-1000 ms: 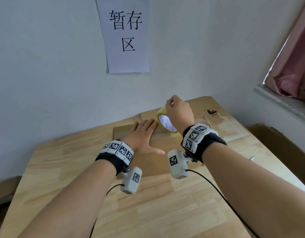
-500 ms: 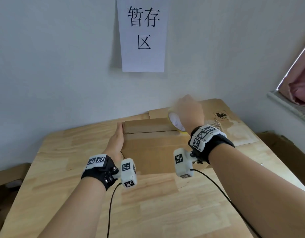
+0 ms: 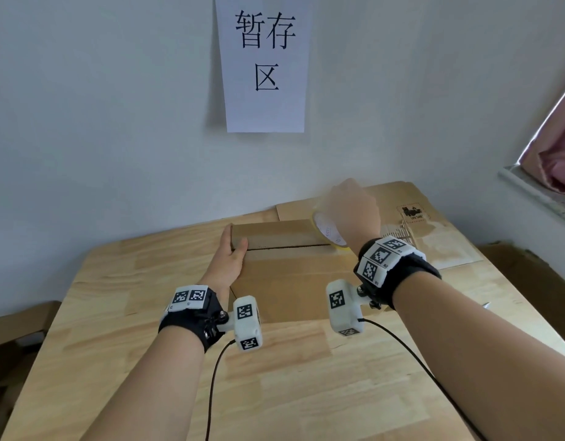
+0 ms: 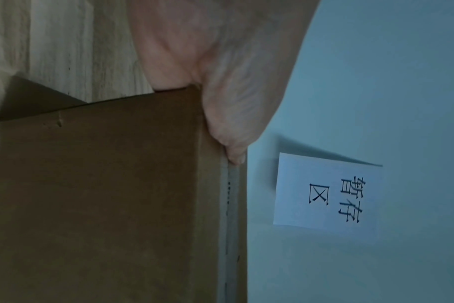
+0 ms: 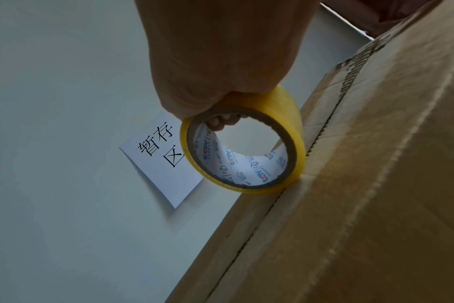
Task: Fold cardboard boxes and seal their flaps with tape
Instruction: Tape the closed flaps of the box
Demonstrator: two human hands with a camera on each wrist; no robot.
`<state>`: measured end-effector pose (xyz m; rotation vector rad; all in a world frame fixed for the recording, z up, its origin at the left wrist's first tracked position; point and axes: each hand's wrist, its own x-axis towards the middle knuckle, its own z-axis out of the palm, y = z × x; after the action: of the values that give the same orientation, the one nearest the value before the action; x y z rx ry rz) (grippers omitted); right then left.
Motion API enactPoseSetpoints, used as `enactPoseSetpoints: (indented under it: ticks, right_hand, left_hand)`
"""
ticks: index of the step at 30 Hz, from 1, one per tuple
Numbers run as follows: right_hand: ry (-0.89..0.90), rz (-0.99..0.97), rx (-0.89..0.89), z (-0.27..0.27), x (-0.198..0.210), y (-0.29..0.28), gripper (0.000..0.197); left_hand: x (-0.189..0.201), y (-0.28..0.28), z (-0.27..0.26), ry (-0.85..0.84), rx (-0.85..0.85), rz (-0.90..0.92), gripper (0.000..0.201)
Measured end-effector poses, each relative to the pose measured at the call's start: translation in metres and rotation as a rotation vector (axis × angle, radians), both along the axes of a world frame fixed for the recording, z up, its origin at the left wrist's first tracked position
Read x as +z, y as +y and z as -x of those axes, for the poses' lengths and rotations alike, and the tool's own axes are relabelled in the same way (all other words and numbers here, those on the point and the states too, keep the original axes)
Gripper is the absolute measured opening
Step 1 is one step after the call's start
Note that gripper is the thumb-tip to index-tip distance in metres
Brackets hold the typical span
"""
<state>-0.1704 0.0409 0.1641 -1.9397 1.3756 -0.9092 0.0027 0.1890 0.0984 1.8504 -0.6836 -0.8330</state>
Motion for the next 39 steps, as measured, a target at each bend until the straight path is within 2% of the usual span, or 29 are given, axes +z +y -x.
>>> enactPoseSetpoints:
  ticks: [3,6,9,12,14,17,21,24,28,31,34,39]
  right_hand:
    - [-0.043,0.007,0.023,0.004,0.002,0.0,0.023]
    - [-0.247,-0.103,0.006,0.017,0.002,-0.011,0.026]
    - [-0.53,-0.136,-0.215,0.038,0.003,-0.025,0.03]
    - [-0.635,-0.096,-0.442,0.06,0.007,-0.039,0.028]
    - [-0.504,-0.039,-0.469,0.072,0.008,-0.048,0.025]
    - [-0.165,0.033,-0.443,0.085,-0.001,-0.054,0.031]
    - [0.195,-0.034,-0.306,0.089,-0.021,-0.047,0.031]
    - [0.197,-0.165,-0.314,0.092,-0.027,-0.044,0.035]
    - [0.221,-0.226,-0.289,0.097,-0.032,-0.046,0.03]
    - [0.212,-0.276,-0.293,0.094,-0.043,-0.04,0.039]
    - [0.194,-0.262,-0.329,0.09,-0.051,-0.033,0.048]
    - [0.17,-0.234,-0.379,0.088,-0.055,-0.033,0.041]
  left_hand:
    - [0.003,-0.001,0.001,0.021,0.012,0.016,0.058]
    - [0.004,-0.003,0.0,0.002,0.007,-0.001,0.058]
    - [0.005,-0.005,-0.001,0.004,0.006,-0.016,0.058]
    - [0.006,-0.004,-0.001,0.026,0.02,-0.017,0.058]
    - [0.006,-0.004,0.0,0.039,0.024,-0.019,0.059]
    - [0.006,-0.003,0.002,0.043,0.025,-0.019,0.059]
    - [0.007,-0.003,0.003,0.048,0.028,-0.024,0.059]
    - [0.005,-0.003,0.002,0.04,0.031,-0.016,0.059]
    - [0.003,-0.006,0.0,0.042,0.035,-0.019,0.059]
    - [0.001,-0.007,0.0,0.037,0.051,-0.017,0.057]
    - [-0.003,-0.007,0.0,0.009,0.059,0.003,0.056]
    - [-0.003,-0.009,0.005,-0.053,0.091,-0.004,0.054]
